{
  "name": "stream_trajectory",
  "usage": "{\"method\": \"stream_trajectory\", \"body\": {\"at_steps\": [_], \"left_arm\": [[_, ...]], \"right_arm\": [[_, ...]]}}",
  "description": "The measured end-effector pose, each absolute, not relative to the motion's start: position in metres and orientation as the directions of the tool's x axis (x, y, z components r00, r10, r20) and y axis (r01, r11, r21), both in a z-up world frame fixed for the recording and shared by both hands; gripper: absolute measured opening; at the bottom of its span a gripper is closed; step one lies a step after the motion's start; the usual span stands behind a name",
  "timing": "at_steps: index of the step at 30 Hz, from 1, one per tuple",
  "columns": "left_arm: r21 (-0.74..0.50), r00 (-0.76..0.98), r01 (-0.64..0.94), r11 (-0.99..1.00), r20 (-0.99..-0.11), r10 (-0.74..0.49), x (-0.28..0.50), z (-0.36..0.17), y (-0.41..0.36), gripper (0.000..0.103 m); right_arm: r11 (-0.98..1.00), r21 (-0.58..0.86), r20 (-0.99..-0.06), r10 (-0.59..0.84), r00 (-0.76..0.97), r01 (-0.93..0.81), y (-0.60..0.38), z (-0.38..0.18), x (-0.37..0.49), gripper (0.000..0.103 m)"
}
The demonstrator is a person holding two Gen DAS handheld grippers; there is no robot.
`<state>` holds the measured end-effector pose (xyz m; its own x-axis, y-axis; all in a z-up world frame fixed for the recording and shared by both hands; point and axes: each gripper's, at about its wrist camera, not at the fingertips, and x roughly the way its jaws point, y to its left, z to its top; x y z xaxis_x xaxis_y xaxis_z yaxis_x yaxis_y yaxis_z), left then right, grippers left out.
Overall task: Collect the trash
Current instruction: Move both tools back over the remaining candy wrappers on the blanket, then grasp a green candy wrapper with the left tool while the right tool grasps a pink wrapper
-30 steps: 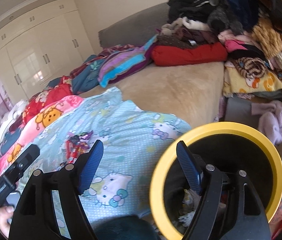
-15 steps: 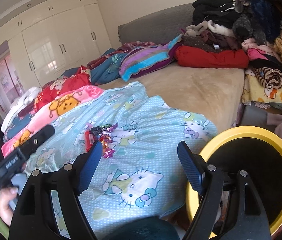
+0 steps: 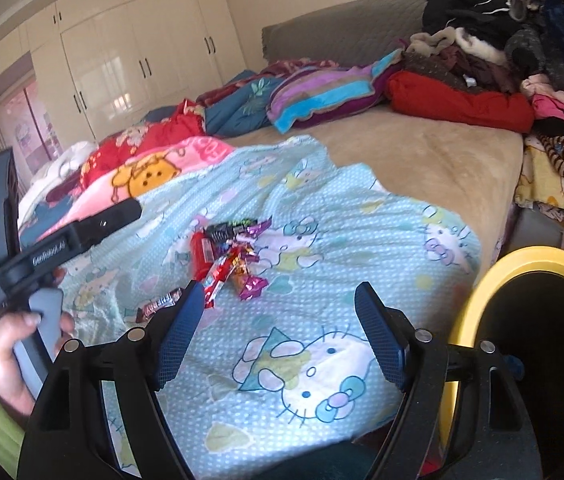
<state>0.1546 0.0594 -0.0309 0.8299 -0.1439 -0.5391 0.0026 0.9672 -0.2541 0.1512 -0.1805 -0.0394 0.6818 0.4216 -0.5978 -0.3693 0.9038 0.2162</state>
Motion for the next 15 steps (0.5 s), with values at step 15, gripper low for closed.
{"method": "stream_trajectory", "body": {"at_steps": [15], "left_arm": [[-0.194, 0.693, 0.057, 0.979, -0.699, -0.178, 0.234, -0.082, 0.066, 0.063]], "right_arm": [[0.890, 0.276, -0.667, 0.449, 0.595, -0.362, -0.141, -0.086, 0.205, 0.072]]}}
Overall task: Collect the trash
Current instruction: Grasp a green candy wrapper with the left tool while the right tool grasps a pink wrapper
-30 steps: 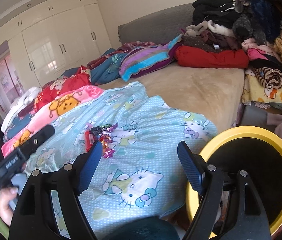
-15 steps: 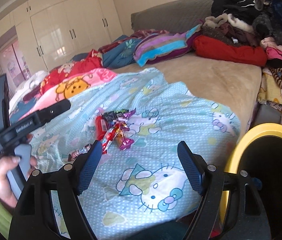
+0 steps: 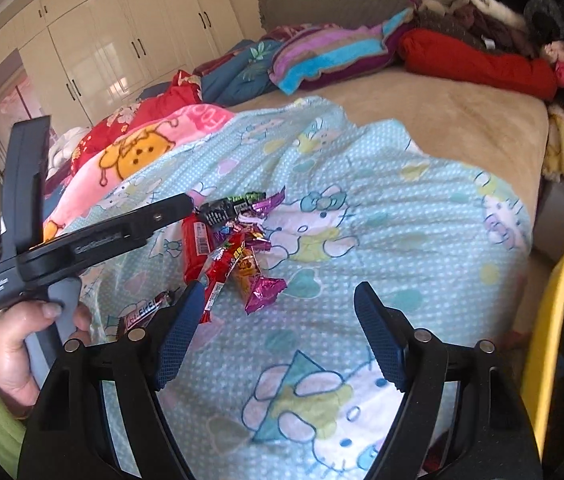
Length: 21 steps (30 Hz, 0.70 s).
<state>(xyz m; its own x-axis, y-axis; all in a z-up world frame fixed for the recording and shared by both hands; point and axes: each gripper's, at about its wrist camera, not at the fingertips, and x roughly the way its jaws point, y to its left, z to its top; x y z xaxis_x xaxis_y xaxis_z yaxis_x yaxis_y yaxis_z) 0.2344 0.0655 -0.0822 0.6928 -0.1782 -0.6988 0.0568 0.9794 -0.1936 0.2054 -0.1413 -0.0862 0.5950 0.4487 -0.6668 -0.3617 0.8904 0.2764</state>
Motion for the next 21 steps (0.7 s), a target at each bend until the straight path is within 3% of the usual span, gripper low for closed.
{"method": "stream_trajectory", "body": {"at_steps": [10, 13, 15, 19, 21], "left_arm": [[-0.199, 0.641, 0.102, 0.975, -0.736, -0.217, 0.270, -0.098, 0.063, 0.063], [-0.210, 0.621, 0.123, 0.970, -0.746, -0.240, 0.278, -0.104, 0.063, 0.062], [-0.208, 0.615, 0.129, 0.970, -0.750, -0.242, 0.281, -0.106, 0.062, 0.058], [-0.208, 0.606, 0.148, 0.967, -0.754, -0.255, 0.284, -0.105, 0.058, 0.042], [-0.203, 0.600, 0.159, 0.966, -0.757, -0.258, 0.285, -0.105, 0.056, 0.041]], "right_arm": [[0.879, 0.310, -0.694, 0.470, 0.545, -0.362, -0.127, -0.109, 0.225, 0.060], [0.872, 0.330, -0.703, 0.482, 0.523, -0.362, -0.126, -0.115, 0.231, 0.047], [0.867, 0.343, -0.706, 0.492, 0.510, -0.362, -0.126, -0.117, 0.233, 0.026], [0.862, 0.348, -0.702, 0.501, 0.507, -0.369, -0.128, -0.119, 0.228, 0.021], [0.861, 0.357, -0.696, 0.504, 0.511, -0.362, -0.131, -0.117, 0.225, 0.020]]}}
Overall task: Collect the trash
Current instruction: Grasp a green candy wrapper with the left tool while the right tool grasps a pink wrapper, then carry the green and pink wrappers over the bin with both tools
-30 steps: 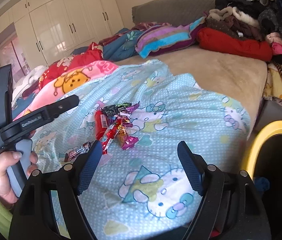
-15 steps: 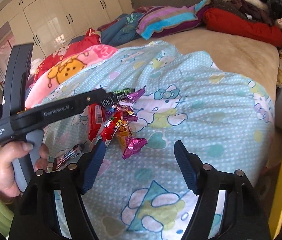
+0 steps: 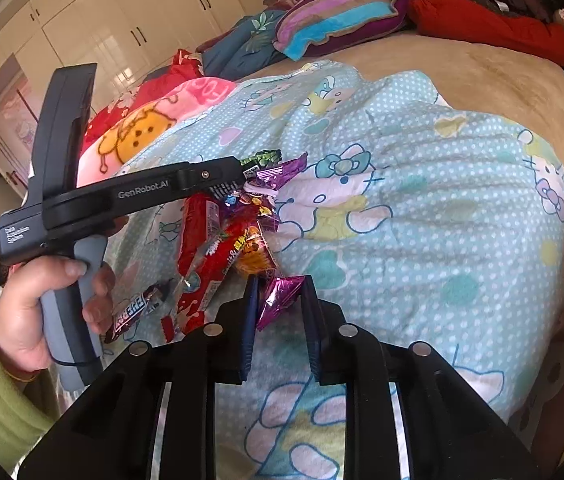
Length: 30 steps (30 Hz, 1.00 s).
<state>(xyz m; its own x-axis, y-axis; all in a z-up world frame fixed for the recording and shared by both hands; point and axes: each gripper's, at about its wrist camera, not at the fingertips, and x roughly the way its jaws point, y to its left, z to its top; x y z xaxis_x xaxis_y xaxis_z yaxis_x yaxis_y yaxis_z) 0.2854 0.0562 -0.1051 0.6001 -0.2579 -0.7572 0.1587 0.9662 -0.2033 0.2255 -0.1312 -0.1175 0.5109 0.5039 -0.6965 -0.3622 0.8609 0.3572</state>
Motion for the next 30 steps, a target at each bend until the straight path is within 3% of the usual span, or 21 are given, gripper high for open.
{"method": "stream_trajectory", "body": {"at_steps": [3, 5, 9, 11, 12, 20, 30], "left_arm": [[-0.195, 0.584, 0.178, 0.964, -0.768, -0.263, 0.286, -0.107, 0.051, 0.040], [-0.189, 0.574, 0.201, 0.961, -0.773, -0.272, 0.286, -0.107, 0.047, 0.030], [-0.146, 0.556, 0.228, 0.963, -0.792, -0.252, 0.287, -0.108, 0.037, 0.025], [-0.116, 0.549, 0.236, 0.965, -0.803, -0.231, 0.287, -0.108, 0.032, 0.015], [-0.100, 0.545, 0.243, 0.965, -0.809, -0.221, 0.287, -0.108, 0.030, 0.001], [-0.093, 0.590, 0.236, 0.967, -0.777, -0.218, 0.272, -0.098, 0.026, 0.001], [-0.206, 0.726, 0.186, 0.961, -0.630, -0.276, 0.225, -0.046, 0.032, 0.001]], "right_arm": [[0.858, 0.375, -0.682, 0.512, 0.522, -0.352, -0.139, -0.113, 0.220, 0.020], [0.858, 0.384, -0.676, 0.513, 0.529, -0.341, -0.145, -0.110, 0.216, 0.020], [0.854, 0.408, -0.665, 0.520, 0.536, -0.322, -0.158, -0.107, 0.210, 0.020], [0.853, 0.419, -0.659, 0.522, 0.542, -0.312, -0.165, -0.105, 0.206, 0.020], [0.852, 0.424, -0.655, 0.523, 0.545, -0.308, -0.168, -0.103, 0.204, 0.020], [0.851, 0.439, -0.642, 0.521, 0.562, -0.288, -0.185, -0.095, 0.193, 0.020], [0.858, 0.421, -0.619, 0.508, 0.598, -0.293, -0.195, -0.079, 0.181, 0.020]]}}
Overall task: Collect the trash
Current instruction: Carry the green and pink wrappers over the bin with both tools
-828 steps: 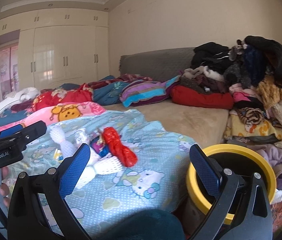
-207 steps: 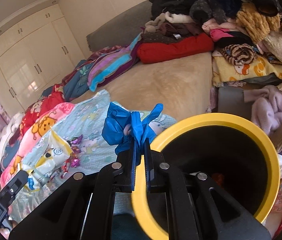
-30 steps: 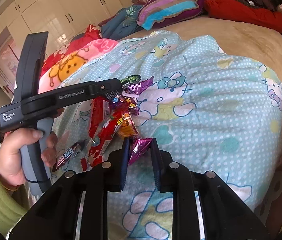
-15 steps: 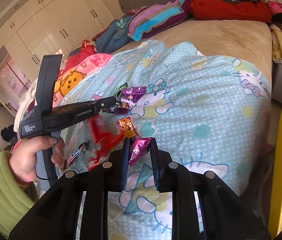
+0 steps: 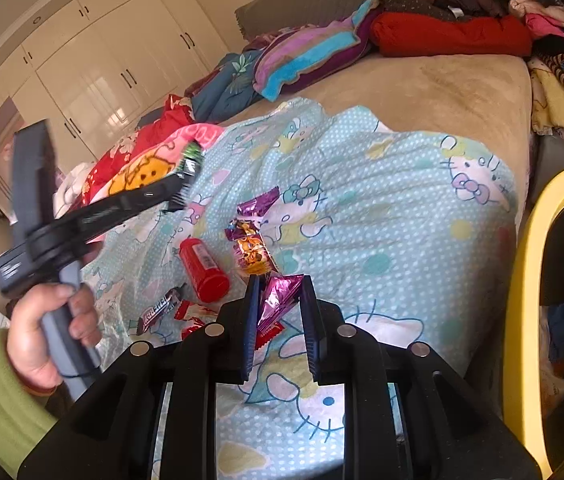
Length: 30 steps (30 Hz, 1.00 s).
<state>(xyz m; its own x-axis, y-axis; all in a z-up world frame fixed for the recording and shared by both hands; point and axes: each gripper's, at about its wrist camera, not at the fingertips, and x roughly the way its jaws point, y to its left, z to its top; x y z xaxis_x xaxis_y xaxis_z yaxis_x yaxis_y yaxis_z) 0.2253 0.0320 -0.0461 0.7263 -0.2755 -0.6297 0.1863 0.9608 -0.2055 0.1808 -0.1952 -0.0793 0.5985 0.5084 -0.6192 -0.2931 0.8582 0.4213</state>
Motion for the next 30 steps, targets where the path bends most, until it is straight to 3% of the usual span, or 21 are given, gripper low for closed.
{"method": "stream_trajectory", "body": {"at_steps": [9, 30], "left_arm": [[-0.262, 0.760, 0.231, 0.937, -0.553, -0.342, 0.182, -0.019, 0.006, 0.001], [-0.283, 0.743, 0.336, 0.898, -0.506, -0.438, 0.135, -0.005, -0.052, 0.001]], "right_arm": [[0.863, 0.406, -0.593, 0.498, 0.633, -0.299, -0.209, -0.059, 0.167, 0.020], [0.901, 0.380, -0.555, 0.402, 0.728, -0.209, -0.274, -0.025, 0.151, 0.019]]}}
